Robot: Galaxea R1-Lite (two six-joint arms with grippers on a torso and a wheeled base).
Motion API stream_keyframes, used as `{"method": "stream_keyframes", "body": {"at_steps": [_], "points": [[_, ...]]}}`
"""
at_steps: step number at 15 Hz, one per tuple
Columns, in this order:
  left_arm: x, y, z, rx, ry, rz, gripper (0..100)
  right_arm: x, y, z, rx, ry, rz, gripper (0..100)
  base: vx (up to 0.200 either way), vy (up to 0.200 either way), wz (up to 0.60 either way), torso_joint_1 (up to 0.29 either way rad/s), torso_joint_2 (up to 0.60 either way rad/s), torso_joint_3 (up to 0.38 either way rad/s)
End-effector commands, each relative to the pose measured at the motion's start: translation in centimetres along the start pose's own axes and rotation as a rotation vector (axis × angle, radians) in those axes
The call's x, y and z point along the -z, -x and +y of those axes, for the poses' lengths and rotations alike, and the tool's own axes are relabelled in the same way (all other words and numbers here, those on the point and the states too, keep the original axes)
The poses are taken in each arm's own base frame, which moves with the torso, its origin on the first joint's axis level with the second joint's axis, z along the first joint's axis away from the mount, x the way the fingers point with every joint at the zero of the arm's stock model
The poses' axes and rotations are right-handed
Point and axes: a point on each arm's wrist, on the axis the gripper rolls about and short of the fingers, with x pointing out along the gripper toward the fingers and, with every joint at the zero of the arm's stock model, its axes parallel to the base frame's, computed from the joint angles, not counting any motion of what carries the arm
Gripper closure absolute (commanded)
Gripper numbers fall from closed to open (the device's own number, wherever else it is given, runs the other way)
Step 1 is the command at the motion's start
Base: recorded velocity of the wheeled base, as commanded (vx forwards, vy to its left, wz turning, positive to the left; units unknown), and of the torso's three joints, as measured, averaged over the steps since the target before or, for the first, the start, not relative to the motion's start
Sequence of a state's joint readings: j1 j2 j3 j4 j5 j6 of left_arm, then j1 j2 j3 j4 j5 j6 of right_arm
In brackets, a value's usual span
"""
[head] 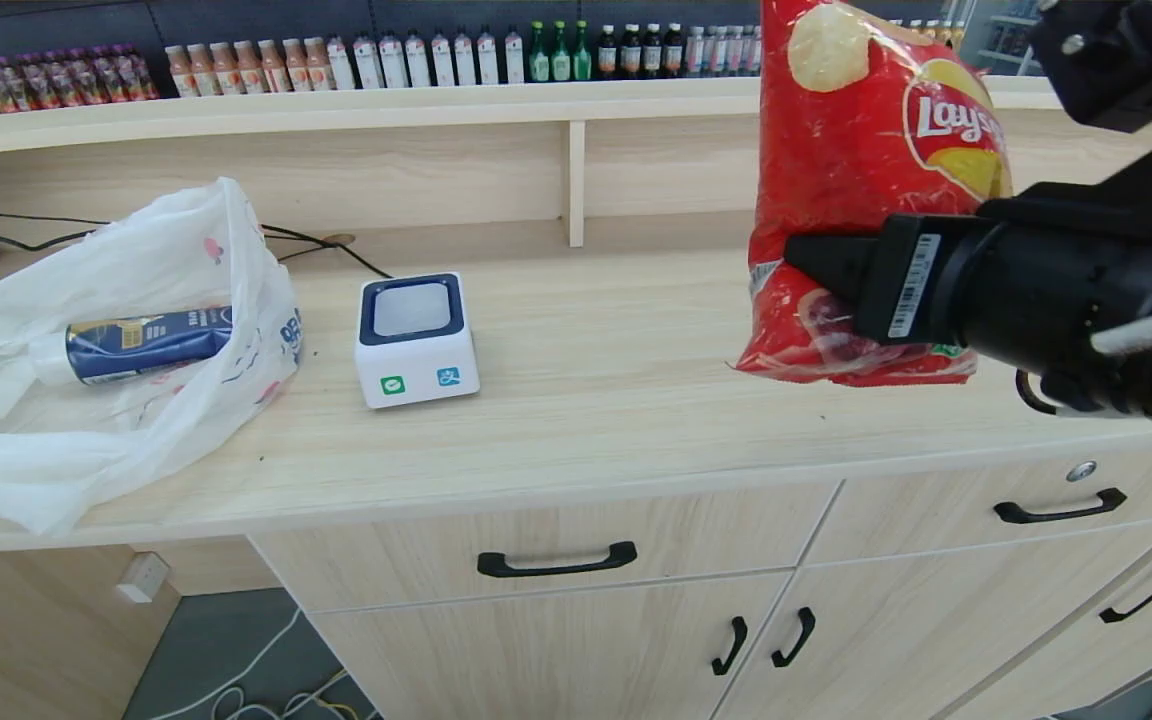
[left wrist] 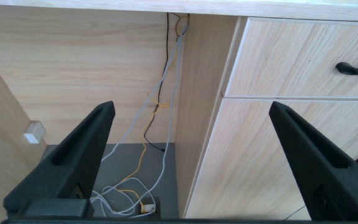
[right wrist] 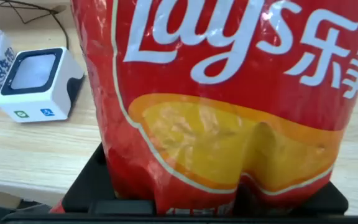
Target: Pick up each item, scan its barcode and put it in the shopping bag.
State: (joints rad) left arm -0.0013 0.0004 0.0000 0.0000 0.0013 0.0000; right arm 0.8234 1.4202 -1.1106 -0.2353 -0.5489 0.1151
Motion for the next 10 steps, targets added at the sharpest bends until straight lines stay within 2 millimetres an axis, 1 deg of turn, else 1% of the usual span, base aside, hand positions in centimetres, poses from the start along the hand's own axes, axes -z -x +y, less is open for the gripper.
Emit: {"method": "stream_keyframes", "body": {"at_steps": [1, 4, 7, 10], "points": [[0.0, 0.0, 0.0, 0.000, 0.000, 0.000, 0, 1.4, 3.1, -0.7, -0.061, -0.012, -0.053, 100, 0.000, 0.000, 0.00, 0.000, 0.00, 0.000], [0.0, 0.0, 0.0, 0.000, 0.000, 0.000, 0, 2.7, 3.1, -0.7, -0.096, -0.038, -0.114, 100, 0.000, 0.000, 0.00, 0.000, 0.00, 0.000], [0.0, 0.0, 0.0, 0.000, 0.000, 0.000, 0, 5.0, 3.8, -0.8, -0.189, -0.037, -0.130, 100, 0.000, 0.000, 0.00, 0.000, 0.00, 0.000], [0.0, 0.0, 0.0, 0.000, 0.000, 0.000, 0, 5.9, 4.5, -1.2, -0.274, -0.090, -0.132, 100, 0.000, 0.000, 0.00, 0.000, 0.00, 0.000]]}}
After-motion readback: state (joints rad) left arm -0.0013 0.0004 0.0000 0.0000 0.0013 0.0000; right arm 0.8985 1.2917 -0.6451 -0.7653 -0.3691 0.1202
